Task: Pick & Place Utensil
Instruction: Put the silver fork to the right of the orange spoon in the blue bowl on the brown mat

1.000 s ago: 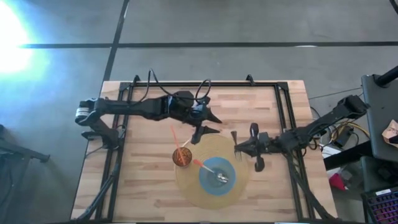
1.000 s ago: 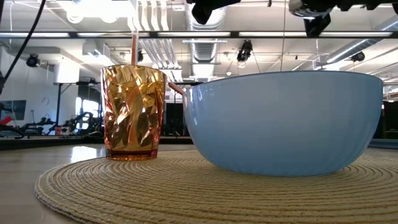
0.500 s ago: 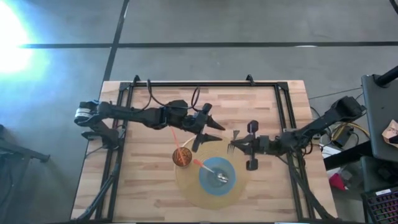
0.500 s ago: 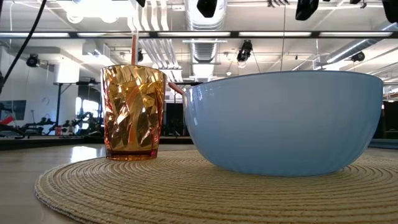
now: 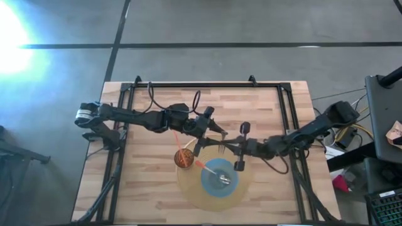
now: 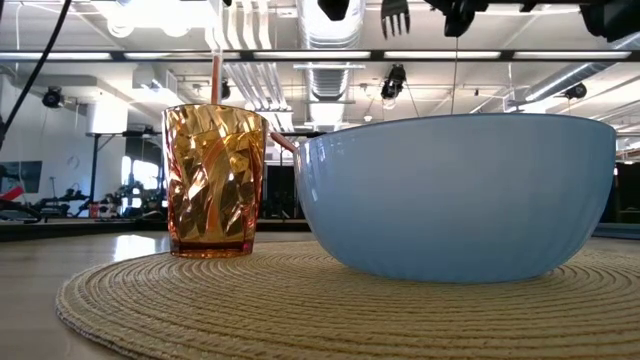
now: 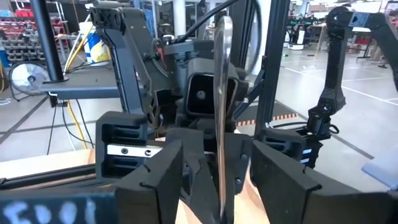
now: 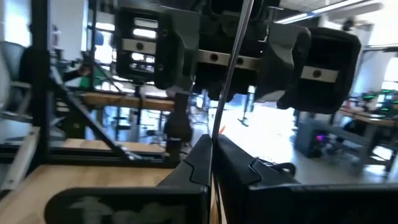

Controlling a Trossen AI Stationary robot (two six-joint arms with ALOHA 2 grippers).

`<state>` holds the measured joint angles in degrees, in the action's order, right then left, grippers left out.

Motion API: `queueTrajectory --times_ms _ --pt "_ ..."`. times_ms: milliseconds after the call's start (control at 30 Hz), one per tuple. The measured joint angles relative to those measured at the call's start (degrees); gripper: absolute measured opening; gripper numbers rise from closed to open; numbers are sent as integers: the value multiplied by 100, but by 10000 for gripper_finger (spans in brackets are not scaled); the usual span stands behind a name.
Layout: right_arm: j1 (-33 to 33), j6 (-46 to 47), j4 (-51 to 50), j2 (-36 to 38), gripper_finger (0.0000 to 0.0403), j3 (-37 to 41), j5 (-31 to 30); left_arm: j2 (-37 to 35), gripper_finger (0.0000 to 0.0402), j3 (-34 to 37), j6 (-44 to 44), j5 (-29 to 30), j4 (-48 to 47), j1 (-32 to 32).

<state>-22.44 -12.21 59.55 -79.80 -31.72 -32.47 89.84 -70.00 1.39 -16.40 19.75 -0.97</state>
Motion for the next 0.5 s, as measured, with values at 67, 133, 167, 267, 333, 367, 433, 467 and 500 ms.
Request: queueTrajectory --times_ms 67,133,167,267,333,367,433,467,500 --pt "0 -39 -2 -64 8 -68 -104 0 175 0 -11 13 -2 -2" --pt "4 -47 -4 -77 8 -83 -119 0 163 0 -28 11 -22 -2" --pt "4 -45 -4 -80 8 -83 -124 0 154 0 -28 11 -35 -2" --pt "-1 -2 -13 -53 8 -51 -139 0 124 0 -33 8 -101 -2" --pt "0 -3 -13 -39 8 -48 -217 0 100 0 -35 8 -114 -2" --pt "0 -20 -14 -28 8 -44 -224 0 87 0 -37 8 -112 -2" --pt "0 -28 -13 -19 8 -42 -222 0 61 0 -22 15 -116 -2" --pt "0 -26 -17 -19 8 -40 -222 0 48 0 -22 14 -126 -2" --pt "-5 -27 -19 -19 8 -38 -219 0 36 0 -20 15 -129 -2"
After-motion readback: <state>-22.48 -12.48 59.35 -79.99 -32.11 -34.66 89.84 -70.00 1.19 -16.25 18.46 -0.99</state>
